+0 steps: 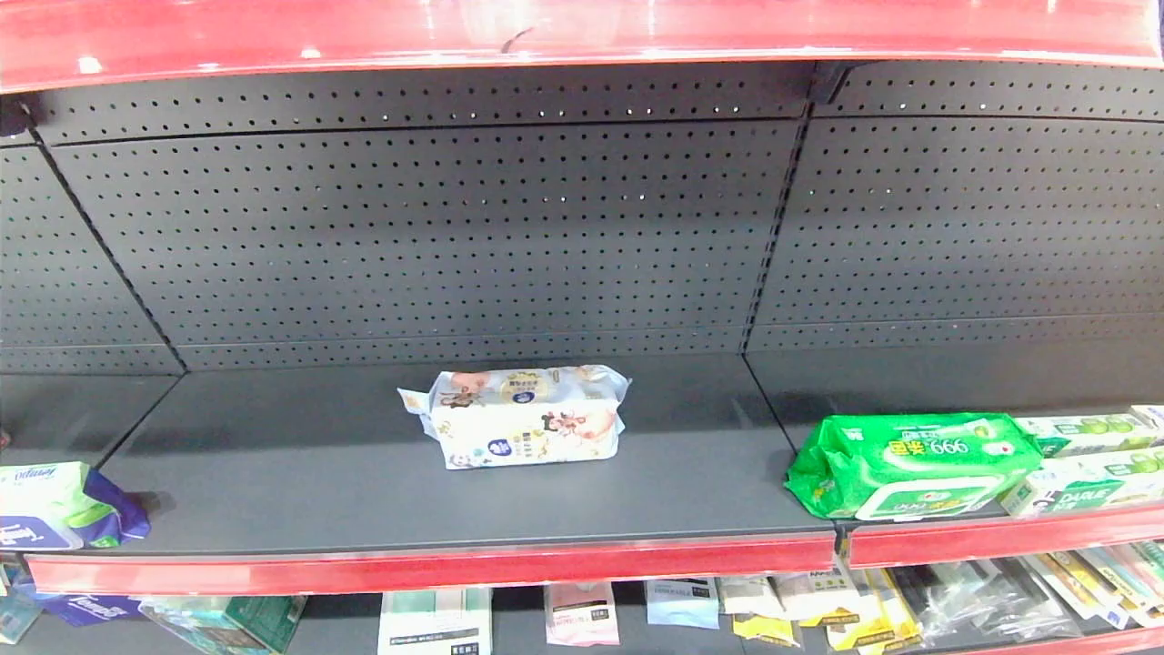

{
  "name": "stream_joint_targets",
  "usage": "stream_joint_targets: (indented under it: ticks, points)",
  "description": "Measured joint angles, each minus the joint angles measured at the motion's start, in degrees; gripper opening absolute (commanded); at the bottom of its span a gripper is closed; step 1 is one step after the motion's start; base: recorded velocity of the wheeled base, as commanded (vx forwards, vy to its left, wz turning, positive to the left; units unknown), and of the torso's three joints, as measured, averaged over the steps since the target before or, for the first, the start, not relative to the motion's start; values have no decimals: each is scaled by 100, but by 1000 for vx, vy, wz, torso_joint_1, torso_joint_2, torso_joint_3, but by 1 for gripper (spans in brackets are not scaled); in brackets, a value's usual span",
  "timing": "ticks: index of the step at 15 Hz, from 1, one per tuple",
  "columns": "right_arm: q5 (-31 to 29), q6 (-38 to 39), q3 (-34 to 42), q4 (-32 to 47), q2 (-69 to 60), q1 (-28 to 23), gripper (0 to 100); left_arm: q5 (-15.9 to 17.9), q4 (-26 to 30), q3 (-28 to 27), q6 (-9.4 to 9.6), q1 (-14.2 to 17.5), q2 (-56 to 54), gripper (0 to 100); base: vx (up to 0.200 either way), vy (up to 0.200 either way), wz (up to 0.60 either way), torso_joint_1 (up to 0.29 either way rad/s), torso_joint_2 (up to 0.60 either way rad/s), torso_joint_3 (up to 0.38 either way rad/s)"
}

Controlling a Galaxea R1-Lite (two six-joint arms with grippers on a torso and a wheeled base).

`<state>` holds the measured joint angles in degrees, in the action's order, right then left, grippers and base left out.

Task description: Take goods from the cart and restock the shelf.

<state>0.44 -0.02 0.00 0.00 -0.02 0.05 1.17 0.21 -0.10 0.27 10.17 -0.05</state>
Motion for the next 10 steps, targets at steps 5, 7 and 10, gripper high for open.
stream_joint_targets:
  ticks: [5,7,10]
  points:
    - [5,0,0,0,0,5,100,2,1,0,-2,0,0,100,0,0,-120,0,0,0]
    - [16,-2,0,0,0,2,100,0,1,0,0,0,0,100,0,0,-600,5,2,0]
    - [108,13,-10,-2,0,0,100,0,6,0,-2,2,0,100,0,0,-600,5,1,2]
